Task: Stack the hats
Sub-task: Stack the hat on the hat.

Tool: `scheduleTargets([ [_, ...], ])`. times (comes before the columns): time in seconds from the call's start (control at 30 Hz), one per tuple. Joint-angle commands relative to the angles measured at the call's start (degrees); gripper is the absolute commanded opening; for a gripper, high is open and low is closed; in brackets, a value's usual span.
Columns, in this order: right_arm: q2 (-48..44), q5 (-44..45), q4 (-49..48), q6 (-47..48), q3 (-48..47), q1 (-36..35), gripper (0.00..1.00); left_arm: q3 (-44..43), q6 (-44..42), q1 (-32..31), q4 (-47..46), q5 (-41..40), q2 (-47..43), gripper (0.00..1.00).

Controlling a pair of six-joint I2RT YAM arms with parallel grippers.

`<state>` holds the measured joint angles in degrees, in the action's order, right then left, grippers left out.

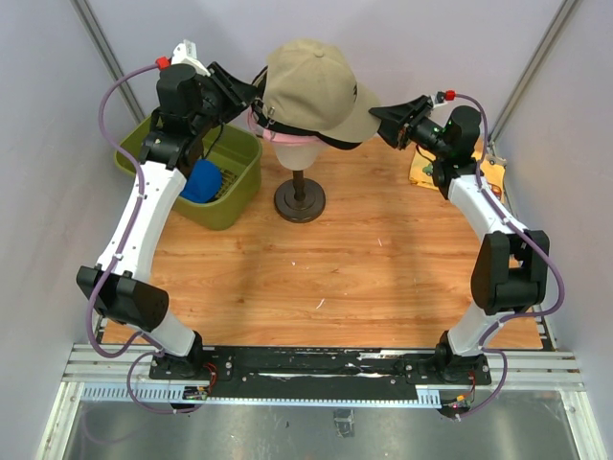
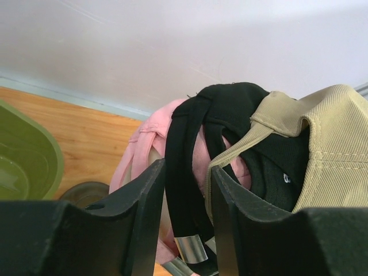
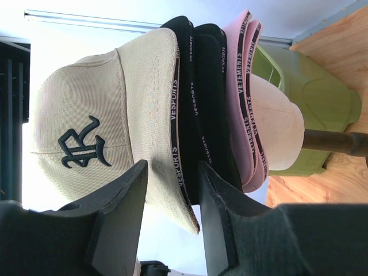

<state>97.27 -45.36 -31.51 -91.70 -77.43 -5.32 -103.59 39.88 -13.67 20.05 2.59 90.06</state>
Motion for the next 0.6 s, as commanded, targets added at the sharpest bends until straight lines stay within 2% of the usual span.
scheduleTargets([
  [0.0, -0.03, 0.23, 4.61, 2.58, 1.93, -0.14, 0.42, 1.47, -0.24, 0.53, 6.93, -1.47, 1.05, 0.42],
  [0.57, -1.24, 0.14, 4.24, 2.46, 1.51, 0.89, 0.45, -1.53, 3.11, 1.69, 3.14, -0.94, -0.19, 0.49],
])
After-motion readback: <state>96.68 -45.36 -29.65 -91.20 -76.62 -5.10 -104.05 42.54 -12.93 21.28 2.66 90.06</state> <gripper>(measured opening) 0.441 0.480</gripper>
